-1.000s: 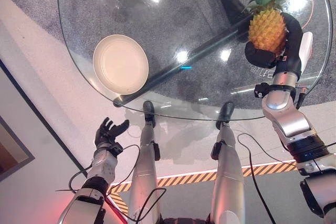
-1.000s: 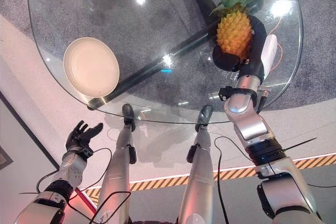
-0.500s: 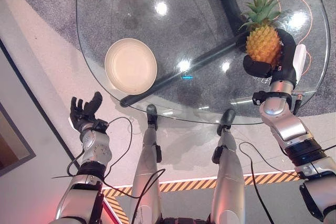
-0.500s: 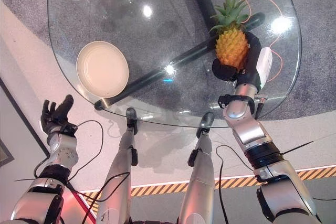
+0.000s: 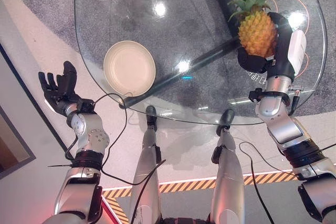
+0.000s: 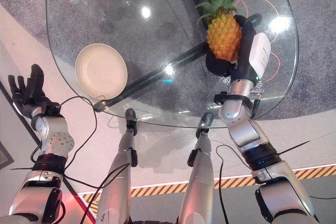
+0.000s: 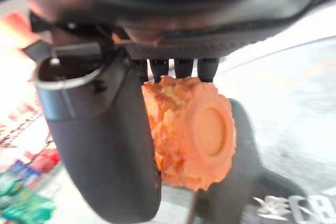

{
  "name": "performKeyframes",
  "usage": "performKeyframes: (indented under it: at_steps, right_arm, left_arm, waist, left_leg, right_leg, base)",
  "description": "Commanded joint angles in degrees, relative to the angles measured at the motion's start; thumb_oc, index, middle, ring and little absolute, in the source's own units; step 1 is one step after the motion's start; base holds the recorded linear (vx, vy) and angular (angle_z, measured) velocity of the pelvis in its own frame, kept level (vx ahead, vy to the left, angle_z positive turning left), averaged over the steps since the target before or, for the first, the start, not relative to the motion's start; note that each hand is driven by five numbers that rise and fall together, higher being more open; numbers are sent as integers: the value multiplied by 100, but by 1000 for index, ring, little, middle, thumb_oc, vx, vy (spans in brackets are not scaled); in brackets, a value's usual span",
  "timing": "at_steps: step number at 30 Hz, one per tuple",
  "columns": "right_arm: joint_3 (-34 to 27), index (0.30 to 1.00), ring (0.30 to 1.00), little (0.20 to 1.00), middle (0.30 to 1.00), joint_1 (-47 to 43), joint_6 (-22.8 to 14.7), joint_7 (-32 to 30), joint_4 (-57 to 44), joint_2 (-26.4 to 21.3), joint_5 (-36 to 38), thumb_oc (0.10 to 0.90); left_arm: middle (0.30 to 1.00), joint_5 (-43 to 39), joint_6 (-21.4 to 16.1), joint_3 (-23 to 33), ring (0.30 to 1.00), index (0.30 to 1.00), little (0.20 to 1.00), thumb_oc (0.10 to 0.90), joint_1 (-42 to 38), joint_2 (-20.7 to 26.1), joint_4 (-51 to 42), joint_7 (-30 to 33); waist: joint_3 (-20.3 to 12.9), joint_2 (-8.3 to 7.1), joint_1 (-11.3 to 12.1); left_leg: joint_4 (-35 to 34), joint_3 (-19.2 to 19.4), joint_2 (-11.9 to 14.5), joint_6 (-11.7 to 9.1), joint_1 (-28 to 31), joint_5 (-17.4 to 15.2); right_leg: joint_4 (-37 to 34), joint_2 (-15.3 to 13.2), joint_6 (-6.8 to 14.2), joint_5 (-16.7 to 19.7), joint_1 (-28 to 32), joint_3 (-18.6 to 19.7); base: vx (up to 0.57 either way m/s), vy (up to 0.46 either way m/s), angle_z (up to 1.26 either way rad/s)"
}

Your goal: Pick up the fruit to the plate

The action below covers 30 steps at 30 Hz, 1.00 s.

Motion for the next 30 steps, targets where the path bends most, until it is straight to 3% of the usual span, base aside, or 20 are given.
performKeyframes:
  at_steps: [1,12,30]
  right_arm:
    - [-255,300,300,200,300,-416,-617,-325,-860,-177,-642,100]
    - [-152,300,300,200,300,-687,-822,-6,-1272,-95,-1100,100]
    - [327,300,300,200,300,-1234,-1035,726,-1983,-137,-1131,100]
  left_arm:
    - [900,766,-676,189,900,900,900,800,-354,345,-519,-346]
    - [900,1100,-27,-380,900,900,900,800,-390,152,-1763,-1092]
    - [900,750,504,-1137,900,900,900,800,-761,121,-2348,-1970]
  waist:
    - [-18,-65,39]
    - [-18,-65,82]
    - [-18,-28,40]
  left_leg:
    - [-36,-7,-117,115,144,-177]
    - [-61,-22,-153,131,189,-205]
    - [-138,31,-170,128,239,-176]
  right_leg:
    - [154,166,-55,54,50,-194]
    - [18,129,8,107,183,-251]
    - [-92,78,76,189,233,-248]
  base:
    - [-10,-47,0]
    - [-1,-23,0]
    - [0,0,0]
